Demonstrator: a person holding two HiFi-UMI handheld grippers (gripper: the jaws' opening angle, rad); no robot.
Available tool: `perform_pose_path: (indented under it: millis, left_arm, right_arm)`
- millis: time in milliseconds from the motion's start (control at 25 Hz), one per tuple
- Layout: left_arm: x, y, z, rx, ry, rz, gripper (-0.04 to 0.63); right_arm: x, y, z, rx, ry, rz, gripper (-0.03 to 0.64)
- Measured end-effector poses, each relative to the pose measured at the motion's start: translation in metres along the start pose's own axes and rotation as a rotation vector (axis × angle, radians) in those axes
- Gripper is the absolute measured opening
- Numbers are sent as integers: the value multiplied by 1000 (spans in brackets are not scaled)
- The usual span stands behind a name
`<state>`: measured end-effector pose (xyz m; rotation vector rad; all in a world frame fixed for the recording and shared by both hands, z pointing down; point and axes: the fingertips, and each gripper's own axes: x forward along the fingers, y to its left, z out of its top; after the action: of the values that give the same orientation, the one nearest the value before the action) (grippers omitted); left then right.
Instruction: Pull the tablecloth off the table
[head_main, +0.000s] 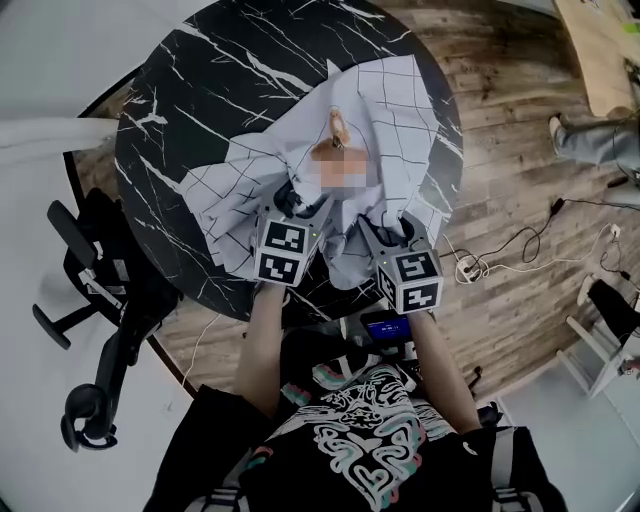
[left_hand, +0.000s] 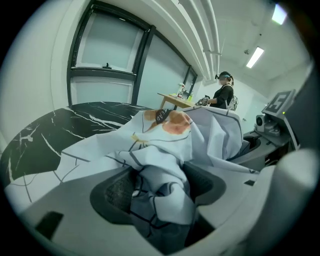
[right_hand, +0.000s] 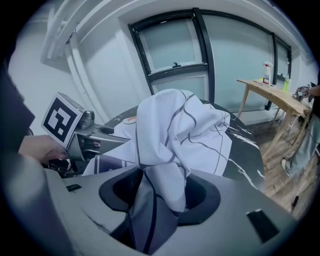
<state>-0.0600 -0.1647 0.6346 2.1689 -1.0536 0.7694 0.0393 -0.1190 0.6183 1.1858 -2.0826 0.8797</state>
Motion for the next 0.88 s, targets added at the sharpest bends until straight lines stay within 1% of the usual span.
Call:
perform_pose_path:
  millis: [240, 480, 640, 880]
  left_arm:
    - [0, -2, -8, -25, 9, -30, 283]
    - [0, -2, -5, -16, -13, -37, 241]
    - [-1, -4, -6, -11, -35, -46, 218]
    - [-1, -4, -5, -10, -44, -51, 201]
  right_arm:
    - [2, 4, -3, -31, 0, 12, 155]
    - [4, 5, -1, -42, -3, 34, 112]
    - [5, 5, -3, -41, 1, 34, 104]
    - [5, 4, -2, -32, -2, 39, 100]
